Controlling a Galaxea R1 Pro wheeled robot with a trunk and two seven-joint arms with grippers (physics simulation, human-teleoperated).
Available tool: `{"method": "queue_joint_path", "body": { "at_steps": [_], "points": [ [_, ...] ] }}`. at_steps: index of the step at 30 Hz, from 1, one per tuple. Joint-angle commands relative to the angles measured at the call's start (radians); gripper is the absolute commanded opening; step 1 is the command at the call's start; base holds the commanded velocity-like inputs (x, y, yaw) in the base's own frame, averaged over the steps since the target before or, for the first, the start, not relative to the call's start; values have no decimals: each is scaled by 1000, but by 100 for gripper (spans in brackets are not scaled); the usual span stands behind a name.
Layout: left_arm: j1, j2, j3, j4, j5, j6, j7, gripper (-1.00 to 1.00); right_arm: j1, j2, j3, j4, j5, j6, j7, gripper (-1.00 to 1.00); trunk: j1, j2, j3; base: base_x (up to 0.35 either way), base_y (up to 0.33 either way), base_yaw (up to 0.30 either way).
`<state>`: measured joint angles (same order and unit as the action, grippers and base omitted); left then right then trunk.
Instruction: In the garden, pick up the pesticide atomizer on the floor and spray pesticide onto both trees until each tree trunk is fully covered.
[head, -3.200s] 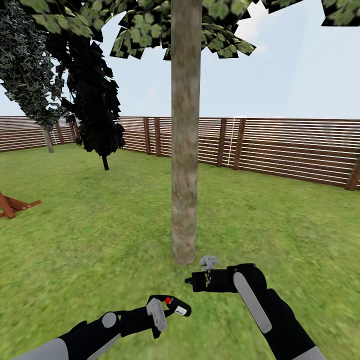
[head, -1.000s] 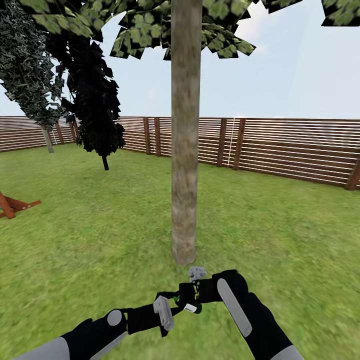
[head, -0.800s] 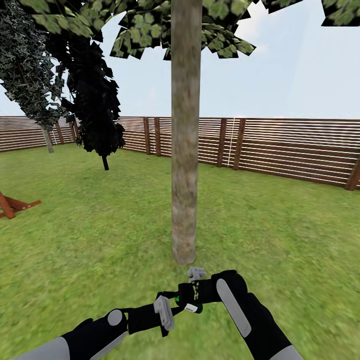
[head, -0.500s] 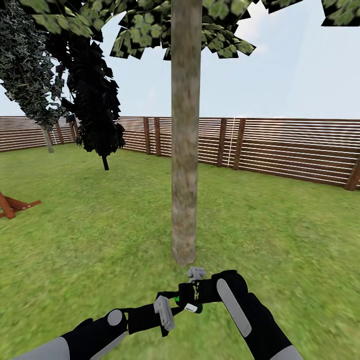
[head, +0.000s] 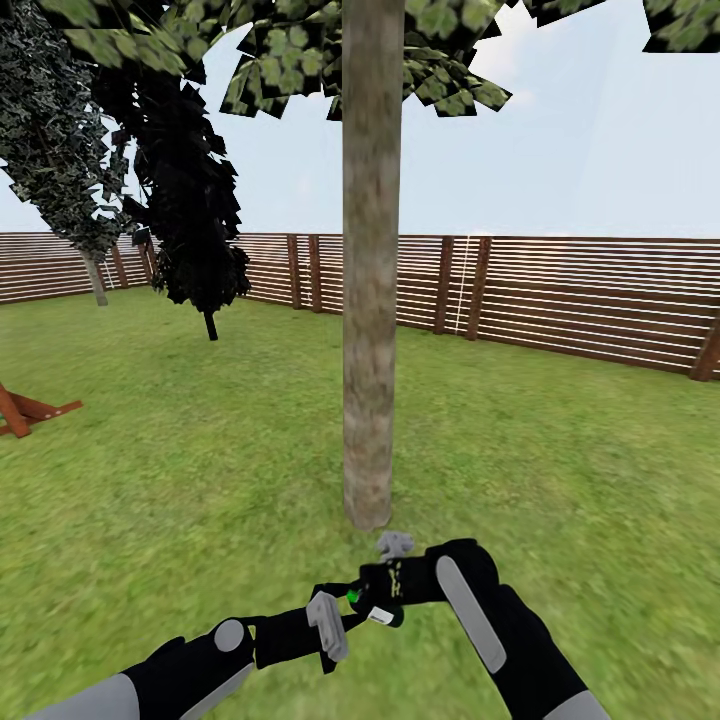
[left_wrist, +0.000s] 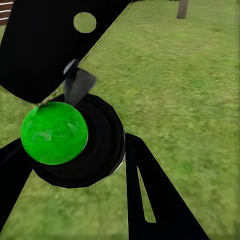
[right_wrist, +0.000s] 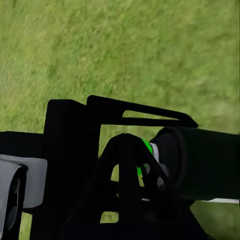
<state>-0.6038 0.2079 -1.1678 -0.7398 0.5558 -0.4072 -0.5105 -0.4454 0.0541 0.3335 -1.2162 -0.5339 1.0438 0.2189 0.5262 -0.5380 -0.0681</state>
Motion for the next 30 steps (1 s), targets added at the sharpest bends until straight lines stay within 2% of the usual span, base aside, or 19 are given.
{"method": "queue_joint_path", "body": {
  "at_steps": [1,6,10,14,16,19,24,25,27,28,30],
  "points": [
    [-2,0,-5,0,11,-2,-2,-100,-1,-1,-2,-4,10,3,10,-100,0,-2,-2,0,0,0],
    [-2,-1,-6,0,11,-2,-2,-100,2,-6,-7,-71,8,3,10,-100,0,-2,-2,0,0,0],
    [-2,-1,-6,0,11,-2,-2,-100,5,-32,-7,-132,2,3,11,-100,0,-2,-2,0,0,0],
    [-2,-1,-6,0,11,-2,-2,-100,11,-48,-52,-182,0,3,11,-100,0,-2,-2,0,0,0],
    [-2,-1,-6,0,11,-2,-2,-100,13,-71,-72,-222,-3,3,11,-100,0,-2,-2,0,0,0],
    [-2,-1,-6,0,10,-2,-2,-100,14,-84,-81,-248,-4,3,11,-100,0,-2,-2,0,0,0],
    [-2,-1,-6,0,11,-2,-2,-100,13,-91,-88,-297,-2,3,11,-100,0,-2,-2,0,0,0],
    [-2,0,-6,0,11,-2,-2,-100,13,-91,-100,-301,-1,3,11,-100,0,-2,-2,0,0,0],
    [-2,0,-6,-1,12,-2,-2,-100,13,-90,-154,-305,8,3,9,-100,0,-2,-2,0,0,0],
    [-2,0,-6,-1,12,-2,-2,-100,13,-90,-168,-306,14,3,4,-100,0,-2,-2,0,0,0],
    [-2,0,-5,0,12,-2,-2,-100,14,-85,-234,-315,43,3,-63,-100,0,-2,-2,0,0,0]
  ]
}}
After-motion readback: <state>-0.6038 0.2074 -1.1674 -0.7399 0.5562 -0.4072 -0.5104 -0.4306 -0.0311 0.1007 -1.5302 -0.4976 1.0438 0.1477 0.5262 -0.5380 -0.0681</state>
